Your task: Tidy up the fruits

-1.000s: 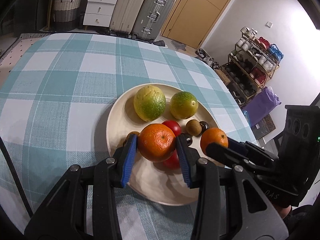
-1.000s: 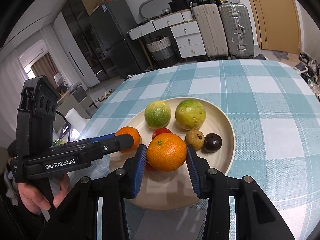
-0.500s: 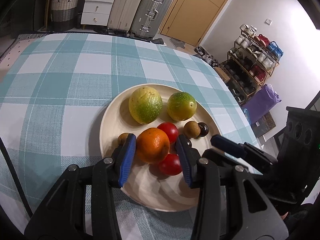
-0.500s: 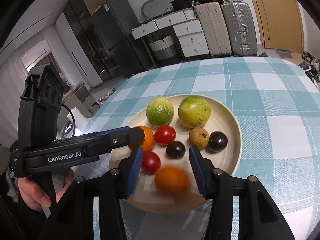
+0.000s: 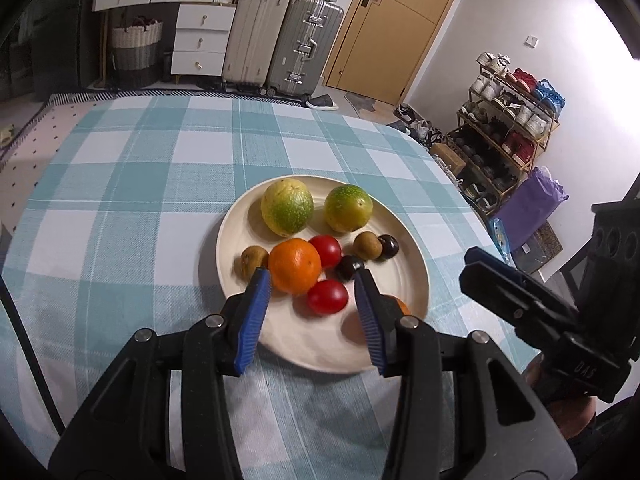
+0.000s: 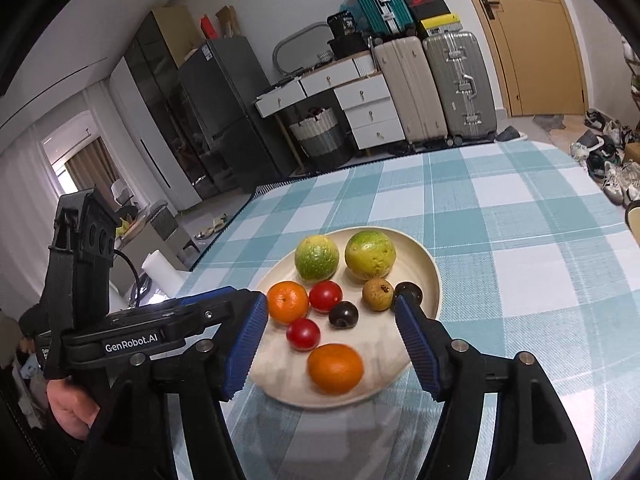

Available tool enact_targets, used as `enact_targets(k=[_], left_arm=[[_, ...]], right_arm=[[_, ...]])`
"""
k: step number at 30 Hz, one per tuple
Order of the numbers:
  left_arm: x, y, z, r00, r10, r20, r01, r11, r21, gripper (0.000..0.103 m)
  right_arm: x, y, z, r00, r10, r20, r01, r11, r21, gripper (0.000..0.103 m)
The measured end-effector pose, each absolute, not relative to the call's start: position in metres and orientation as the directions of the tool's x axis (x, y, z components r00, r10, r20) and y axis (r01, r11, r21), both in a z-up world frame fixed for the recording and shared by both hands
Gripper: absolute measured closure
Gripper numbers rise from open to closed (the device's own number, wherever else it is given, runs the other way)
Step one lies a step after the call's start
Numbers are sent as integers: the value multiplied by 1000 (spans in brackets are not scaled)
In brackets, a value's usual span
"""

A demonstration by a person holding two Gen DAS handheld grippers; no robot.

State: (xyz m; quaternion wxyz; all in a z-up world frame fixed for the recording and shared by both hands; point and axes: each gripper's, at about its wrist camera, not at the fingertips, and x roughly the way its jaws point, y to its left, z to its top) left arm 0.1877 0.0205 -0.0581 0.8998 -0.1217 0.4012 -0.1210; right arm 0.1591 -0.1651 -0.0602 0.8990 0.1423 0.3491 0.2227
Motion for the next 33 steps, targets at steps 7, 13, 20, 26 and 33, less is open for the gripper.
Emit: enact_targets(k=[7, 13, 20, 26, 33], left_arm=[[154, 9, -40, 681, -282, -675, 126, 954, -272, 62], [128, 2, -18, 737, -260, -624, 136, 961, -240, 49], [98, 4, 12, 832, -194, -520, 118, 977, -175, 22], [84, 7, 23, 857, -166, -487, 94, 981, -169, 18], [69, 17, 21, 885, -115, -452, 46, 986, -161, 4]], right_arm=[[130, -165, -38, 699, 494, -516, -334, 865, 376, 35], [107, -166, -16, 751, 484, -450, -352, 869, 348, 19], [86, -163, 6, 808, 451, -380, -360, 888, 287, 8], [66, -165, 19, 855, 415, -311, -353, 905, 238, 1], [47, -167, 21, 892, 380, -245, -353, 924, 148, 0]])
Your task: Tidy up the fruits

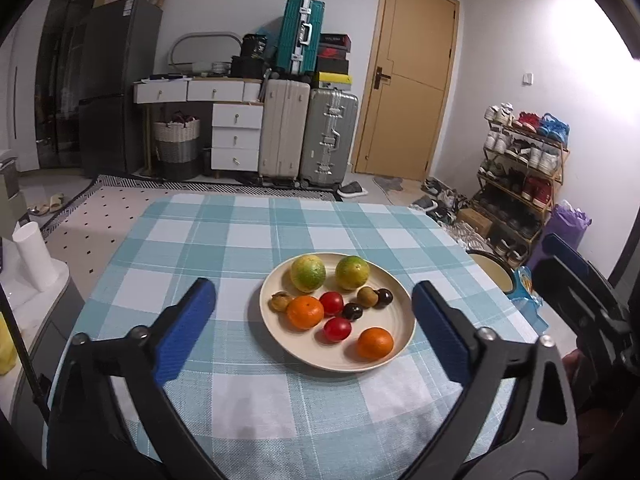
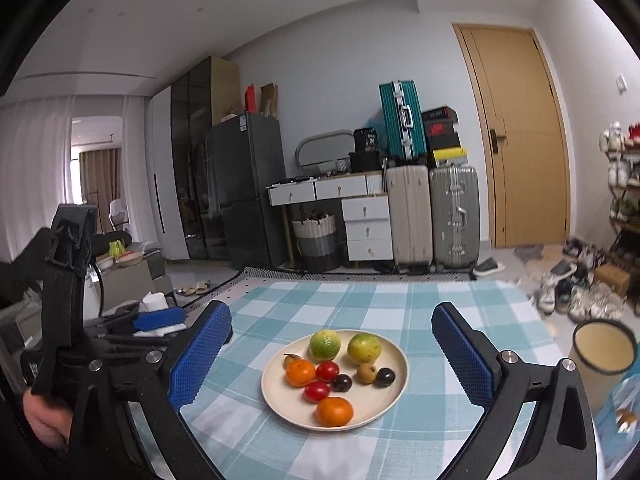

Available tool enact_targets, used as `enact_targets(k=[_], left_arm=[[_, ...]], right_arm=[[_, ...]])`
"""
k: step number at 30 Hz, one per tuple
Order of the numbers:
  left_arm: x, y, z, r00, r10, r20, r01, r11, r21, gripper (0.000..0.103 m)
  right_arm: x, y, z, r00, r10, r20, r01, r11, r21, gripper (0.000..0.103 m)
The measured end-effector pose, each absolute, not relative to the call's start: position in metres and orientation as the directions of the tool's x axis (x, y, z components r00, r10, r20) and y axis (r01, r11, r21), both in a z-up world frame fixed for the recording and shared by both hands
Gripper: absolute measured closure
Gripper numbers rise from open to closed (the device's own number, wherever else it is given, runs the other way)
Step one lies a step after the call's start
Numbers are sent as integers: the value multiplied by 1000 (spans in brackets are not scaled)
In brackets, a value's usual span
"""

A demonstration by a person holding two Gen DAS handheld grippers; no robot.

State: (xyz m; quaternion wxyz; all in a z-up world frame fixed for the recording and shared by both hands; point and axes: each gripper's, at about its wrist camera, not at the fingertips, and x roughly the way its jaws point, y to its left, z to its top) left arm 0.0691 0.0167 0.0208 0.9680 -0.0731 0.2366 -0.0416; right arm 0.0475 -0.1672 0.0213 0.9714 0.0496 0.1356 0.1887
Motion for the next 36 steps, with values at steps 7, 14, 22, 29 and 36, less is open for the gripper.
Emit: enact_targets(k=[7, 14, 22, 29, 36], left_arm=[[53, 16, 12, 923, -45, -383, 10, 996, -93, 1], [51, 11, -7, 929, 16, -369, -30, 999, -31, 1], [50, 14, -30, 944, 28, -329, -37, 999, -20, 1], [46, 21, -42, 948, 58, -312, -68, 997, -22, 1], [47, 30, -52, 949, 62, -309, -74, 997, -25, 1]], right_arm=[[37, -169, 11, 895, 383, -231, -364, 924, 119, 0], [32, -174, 0, 900, 367, -236, -351, 930, 109, 0], [31, -180, -16, 905, 343, -252, -328, 939, 102, 0], [32, -185, -33, 920, 280, -274, -272, 960, 69, 0], [35, -188, -44, 921, 269, -283, -263, 963, 60, 0]])
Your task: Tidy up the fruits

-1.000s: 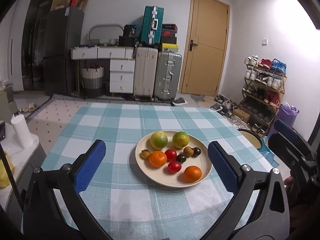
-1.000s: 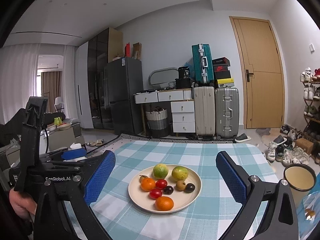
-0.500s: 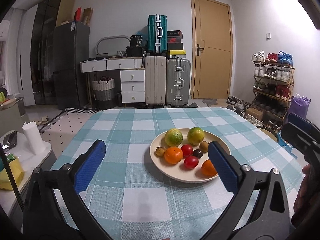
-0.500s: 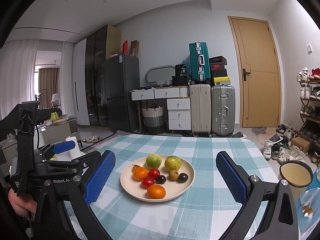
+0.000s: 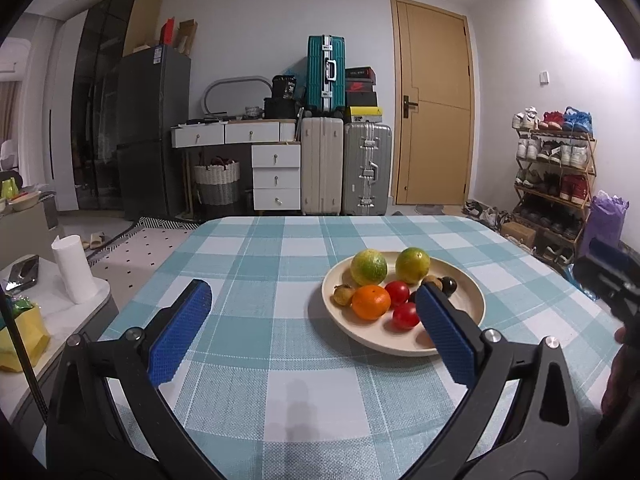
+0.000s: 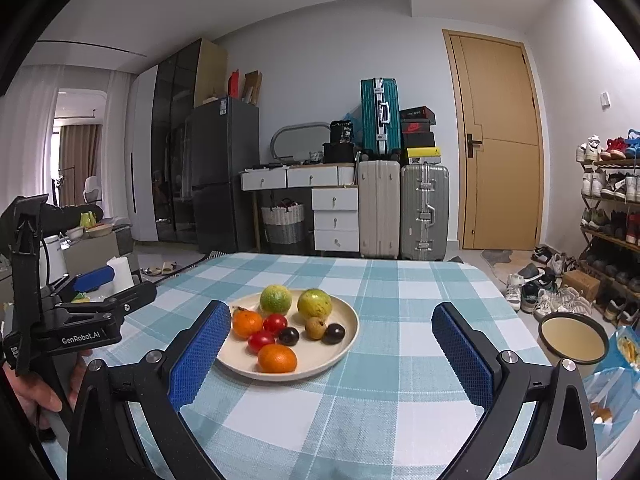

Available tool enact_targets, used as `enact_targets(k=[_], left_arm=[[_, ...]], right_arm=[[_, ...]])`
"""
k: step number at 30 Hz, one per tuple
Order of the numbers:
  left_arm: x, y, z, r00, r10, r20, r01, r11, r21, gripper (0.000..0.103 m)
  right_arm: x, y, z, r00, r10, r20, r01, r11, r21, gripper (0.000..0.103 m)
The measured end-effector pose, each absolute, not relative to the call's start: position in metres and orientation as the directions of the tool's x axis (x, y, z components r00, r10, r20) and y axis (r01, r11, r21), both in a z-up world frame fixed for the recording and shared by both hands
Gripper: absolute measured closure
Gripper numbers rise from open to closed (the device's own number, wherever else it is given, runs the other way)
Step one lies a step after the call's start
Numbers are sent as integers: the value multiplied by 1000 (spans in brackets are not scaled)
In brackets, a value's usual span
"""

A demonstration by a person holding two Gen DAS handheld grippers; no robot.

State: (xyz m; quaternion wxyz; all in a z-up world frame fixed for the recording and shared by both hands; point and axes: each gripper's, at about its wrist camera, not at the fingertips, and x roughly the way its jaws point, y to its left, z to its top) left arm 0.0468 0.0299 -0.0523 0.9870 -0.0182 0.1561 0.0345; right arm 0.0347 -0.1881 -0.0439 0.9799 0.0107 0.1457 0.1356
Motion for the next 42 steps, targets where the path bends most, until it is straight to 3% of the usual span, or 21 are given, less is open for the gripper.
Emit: enact_targets(k=[11, 42], left_arm=[[52, 27, -54, 947, 56, -315, -61, 998, -7, 1], [51, 28, -55, 949, 57, -310, -62, 998, -8, 1]], right_arm=[[46, -184, -54, 883, 307, -354, -301, 951, 74, 0], [43, -175, -56, 873, 350, -340, -354, 934, 51, 0]])
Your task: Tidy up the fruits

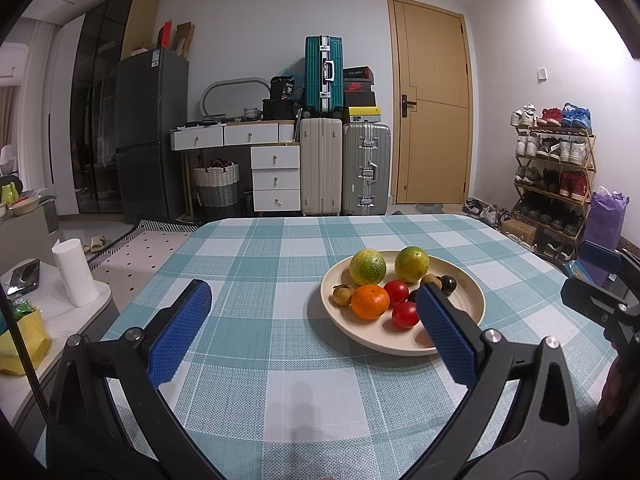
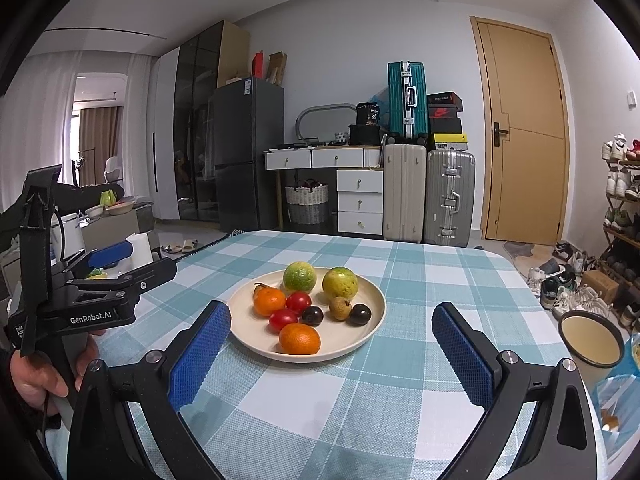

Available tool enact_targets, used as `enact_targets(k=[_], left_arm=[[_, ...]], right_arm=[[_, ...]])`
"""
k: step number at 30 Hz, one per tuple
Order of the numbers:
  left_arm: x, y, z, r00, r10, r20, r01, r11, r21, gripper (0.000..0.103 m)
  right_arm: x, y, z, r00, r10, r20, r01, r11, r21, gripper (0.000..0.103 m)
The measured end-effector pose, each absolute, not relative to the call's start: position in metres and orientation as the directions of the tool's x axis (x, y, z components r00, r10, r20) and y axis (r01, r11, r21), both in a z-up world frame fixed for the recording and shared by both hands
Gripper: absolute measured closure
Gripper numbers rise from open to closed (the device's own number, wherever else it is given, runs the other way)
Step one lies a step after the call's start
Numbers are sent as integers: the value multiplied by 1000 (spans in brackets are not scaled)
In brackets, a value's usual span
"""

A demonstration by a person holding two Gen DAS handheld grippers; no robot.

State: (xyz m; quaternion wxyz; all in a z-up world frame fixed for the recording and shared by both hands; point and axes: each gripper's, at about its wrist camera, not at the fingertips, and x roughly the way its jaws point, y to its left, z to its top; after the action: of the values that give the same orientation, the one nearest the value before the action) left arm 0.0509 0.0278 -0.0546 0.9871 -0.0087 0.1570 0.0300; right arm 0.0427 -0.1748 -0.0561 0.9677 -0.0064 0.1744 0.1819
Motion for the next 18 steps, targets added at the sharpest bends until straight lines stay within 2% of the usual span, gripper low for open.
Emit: enact_targets(k=[18], left_arm=[[51, 29, -55, 948, 76, -310, -82, 997, -6, 1]], right_arm=[[43, -175, -57, 873, 350, -339, -354, 934, 51, 0]])
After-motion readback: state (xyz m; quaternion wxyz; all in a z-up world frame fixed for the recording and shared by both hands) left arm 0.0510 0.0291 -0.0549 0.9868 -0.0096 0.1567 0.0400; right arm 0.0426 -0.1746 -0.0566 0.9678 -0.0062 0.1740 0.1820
